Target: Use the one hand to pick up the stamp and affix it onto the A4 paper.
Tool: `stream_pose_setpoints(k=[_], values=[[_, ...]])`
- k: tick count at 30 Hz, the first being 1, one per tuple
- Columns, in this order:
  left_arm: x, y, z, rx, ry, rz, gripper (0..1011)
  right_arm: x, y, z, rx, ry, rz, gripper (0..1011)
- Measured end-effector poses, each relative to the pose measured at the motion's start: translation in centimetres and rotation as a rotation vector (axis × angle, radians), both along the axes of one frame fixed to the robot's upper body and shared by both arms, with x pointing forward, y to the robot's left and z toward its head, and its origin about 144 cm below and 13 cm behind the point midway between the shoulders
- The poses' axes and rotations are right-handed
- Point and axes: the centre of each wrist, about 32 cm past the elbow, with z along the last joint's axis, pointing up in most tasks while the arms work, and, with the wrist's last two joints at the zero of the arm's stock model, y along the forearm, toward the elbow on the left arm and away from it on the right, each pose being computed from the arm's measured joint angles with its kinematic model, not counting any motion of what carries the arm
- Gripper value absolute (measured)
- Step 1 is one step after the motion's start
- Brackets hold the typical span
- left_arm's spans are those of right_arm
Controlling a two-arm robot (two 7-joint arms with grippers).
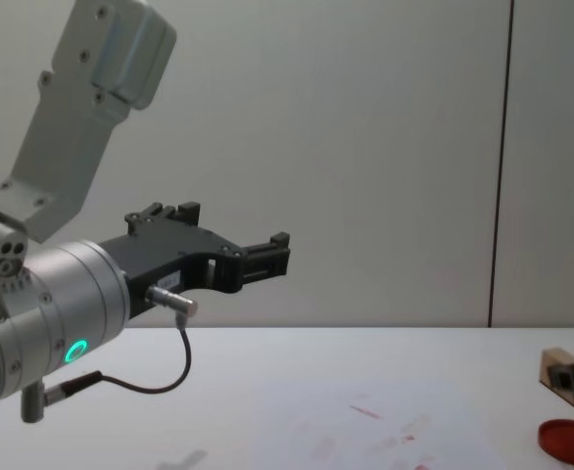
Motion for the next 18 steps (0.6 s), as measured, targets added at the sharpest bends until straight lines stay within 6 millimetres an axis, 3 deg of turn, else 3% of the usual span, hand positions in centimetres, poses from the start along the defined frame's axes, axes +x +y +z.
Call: stream_pose_setpoints(k=[18], values=[[0.0,0.0,0.0,0.0,0.0,0.0,1002,2.0,0.1,1.4,0.029,-0.001,0.212,217]])
